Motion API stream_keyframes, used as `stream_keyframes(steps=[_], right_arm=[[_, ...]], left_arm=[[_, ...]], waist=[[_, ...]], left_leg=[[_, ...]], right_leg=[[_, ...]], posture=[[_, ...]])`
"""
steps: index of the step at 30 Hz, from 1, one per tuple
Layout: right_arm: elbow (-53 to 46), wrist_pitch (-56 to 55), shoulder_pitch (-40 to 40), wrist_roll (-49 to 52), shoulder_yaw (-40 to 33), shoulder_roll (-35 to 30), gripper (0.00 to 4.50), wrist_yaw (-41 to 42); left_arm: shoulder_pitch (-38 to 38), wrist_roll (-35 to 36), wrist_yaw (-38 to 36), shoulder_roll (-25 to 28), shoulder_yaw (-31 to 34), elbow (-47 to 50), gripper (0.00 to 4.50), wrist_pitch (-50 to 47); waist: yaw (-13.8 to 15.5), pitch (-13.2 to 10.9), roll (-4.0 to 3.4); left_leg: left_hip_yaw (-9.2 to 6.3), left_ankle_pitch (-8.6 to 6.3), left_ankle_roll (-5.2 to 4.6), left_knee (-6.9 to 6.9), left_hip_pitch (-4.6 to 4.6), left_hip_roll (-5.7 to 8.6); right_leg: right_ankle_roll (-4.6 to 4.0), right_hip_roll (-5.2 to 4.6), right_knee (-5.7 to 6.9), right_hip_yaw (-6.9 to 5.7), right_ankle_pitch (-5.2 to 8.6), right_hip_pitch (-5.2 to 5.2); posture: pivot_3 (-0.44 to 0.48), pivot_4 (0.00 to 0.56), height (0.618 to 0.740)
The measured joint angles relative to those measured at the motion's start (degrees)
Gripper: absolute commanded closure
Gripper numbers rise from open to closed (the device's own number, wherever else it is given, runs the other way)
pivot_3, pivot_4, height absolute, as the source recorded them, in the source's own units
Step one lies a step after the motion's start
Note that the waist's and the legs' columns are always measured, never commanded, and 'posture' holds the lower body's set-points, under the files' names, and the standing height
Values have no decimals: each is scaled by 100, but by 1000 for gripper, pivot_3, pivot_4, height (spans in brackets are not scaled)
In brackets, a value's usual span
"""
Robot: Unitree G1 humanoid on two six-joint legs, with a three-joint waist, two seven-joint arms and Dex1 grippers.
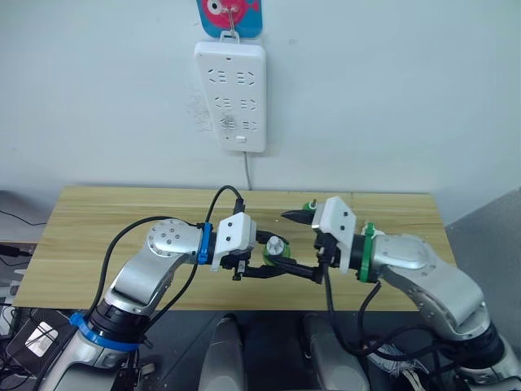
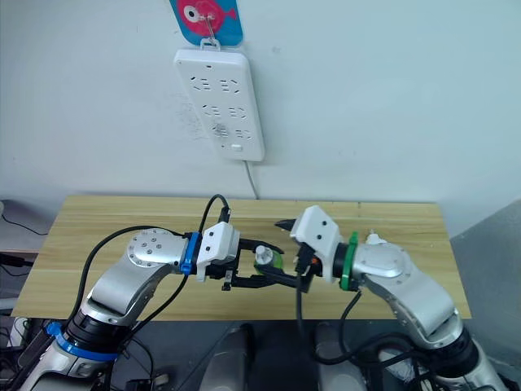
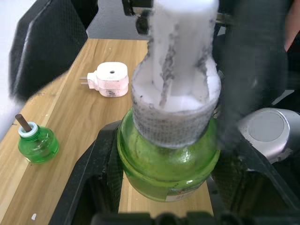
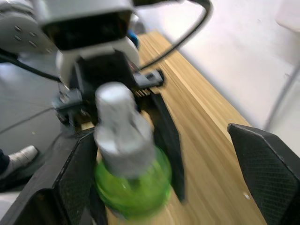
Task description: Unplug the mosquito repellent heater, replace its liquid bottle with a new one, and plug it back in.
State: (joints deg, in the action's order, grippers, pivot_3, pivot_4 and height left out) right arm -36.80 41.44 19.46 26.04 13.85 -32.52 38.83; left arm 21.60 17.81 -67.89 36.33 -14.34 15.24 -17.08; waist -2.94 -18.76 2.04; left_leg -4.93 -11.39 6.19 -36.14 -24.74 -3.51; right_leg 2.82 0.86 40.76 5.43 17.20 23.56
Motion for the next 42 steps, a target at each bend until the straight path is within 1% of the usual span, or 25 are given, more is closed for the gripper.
stream_keyframes(steps=[4, 7, 11, 13, 15, 17, 18, 26, 27, 30, 35, 39, 41, 42], right_arm=[[3, 15, -133, 212, -423, -514, 0, 371], [-132, 129, -220, 614, -651, -764, 0, 710], [-364, 283, -146, 929, -626, -652, 0, 698], [-365, 361, 42, 931, -527, -431, 0, 520], [-364, 419, 218, 917, -366, -235, 387, 349], [-359, 451, 255, 896, -265, -109, 883, 235], [-345, 455, 276, 886, -204, -51, 1349, 193], [-279, 378, 419, 672, 83, 110, 4199, 86], [-274, 379, 418, 672, 88, 113, 4263, 88], [-272, 394, 419, 709, 65, 138, 4262, 112], [-294, 482, 663, 1234, -290, 222, 4262, 129], [-315, 607, 808, 1577, -836, -28, 4262, 107], [-302, 515, 619, 1456, -972, -307, 4262, 107], [-212, 285, 371, 1187, -981, -426, 4262, 92]], left_arm=[[-18, -4, -18, 6, -2, 3, 2241, 0], [-37, -4, -19, 14, -2, 4, 2241, 0], [-44, -19, -20, 13, -4, 4, 2241, 12], [-44, -25, -26, 14, -5, 2, 2241, 24], [-43, -27, -29, 17, -5, -1, 2241, 26], [-41, -27, -30, 26, -5, -2, 2241, 26], [-42, -28, -31, 33, -5, -3, 2241, 26], [-86, -77, -32, 58, -10, -44, 2241, 30], [-94, -91, -34, 60, -10, -44, 2241, 36], [-123, -117, -34, 65, -8, -44, 2241, 94], [-320, -139, -33, 116, -31, -42, 2241, 112], [-584, -162, -17, 280, -40, -43, 2241, 25], [-786, -182, 51, 340, -1, -44, 2241, 19], [-956, -204, 119, 414, 59, -61, 2241, 19]], waist=[[-1, 0, -1], [-2, 0, 0], [-29, 1, 0], [-33, 1, 0], [-30, 1, 0], [-29, 1, 0], [-28, 1, 0], [-26, 2, 0], [-25, 2, 0], [-22, 2, 0], [-24, 2, 0], [-20, 2, 0], [-14, 2, 0], [-10, 3, 2]], left_leg=[[1, 0, 0, 0, 0, 0], [0, 0, -1, 0, 1, -1], [0, 0, -1, -1, 1, -1], [0, 1, -1, -2, 2, 0], [0, 1, -1, -1, 1, 0], [0, 1, -1, 0, 0, 0], [0, 1, -1, 0, 0, 1], [-1, 1, -1, -1, 1, 0], [-1, 1, -1, -1, 1, 0], [-1, 1, -1, -1, 1, 0], [-1, 1, -1, -1, 1, -1], [-1, 0, -2, 2, 1, -1], [-1, 0, -3, 3, 1, -1], [-1, 0, -3, 4, 1, -1]], right_leg=[[0, 0, 2, 1, 0, 0], [0, 2, 2, 1, 0, 0], [0, 2, 5, 2, 0, 0], [0, 2, 7, 2, 0, 0], [0, 1, 5, 1, 0, 0], [0, 1, 2, 1, 0, 0], [0, 0, 2, 1, 0, 0], [0, 1, 4, 1, 0, 1], [0, 1, 4, 0, 0, 1], [0, 1, 4, 0, 0, 1], [0, 1, 6, 0, 0, 0], [0, 1, 3, 0, 0, 0], [-1, 1, 0, 0, 0, 0], [-1, 1, -2, 0, 1, 0]], posture=[[-34, 251, 735], [-38, 249, 735], [-36, 250, 735], [-35, 251, 735], [-34, 252, 735], [-32, 253, 735], [-32, 253, 735], [-26, 254, 735], [-26, 254, 735], [-26, 255, 735], [-24, 259, 735], [-25, 265, 735], [-23, 267, 735], [-12, 274, 735]])
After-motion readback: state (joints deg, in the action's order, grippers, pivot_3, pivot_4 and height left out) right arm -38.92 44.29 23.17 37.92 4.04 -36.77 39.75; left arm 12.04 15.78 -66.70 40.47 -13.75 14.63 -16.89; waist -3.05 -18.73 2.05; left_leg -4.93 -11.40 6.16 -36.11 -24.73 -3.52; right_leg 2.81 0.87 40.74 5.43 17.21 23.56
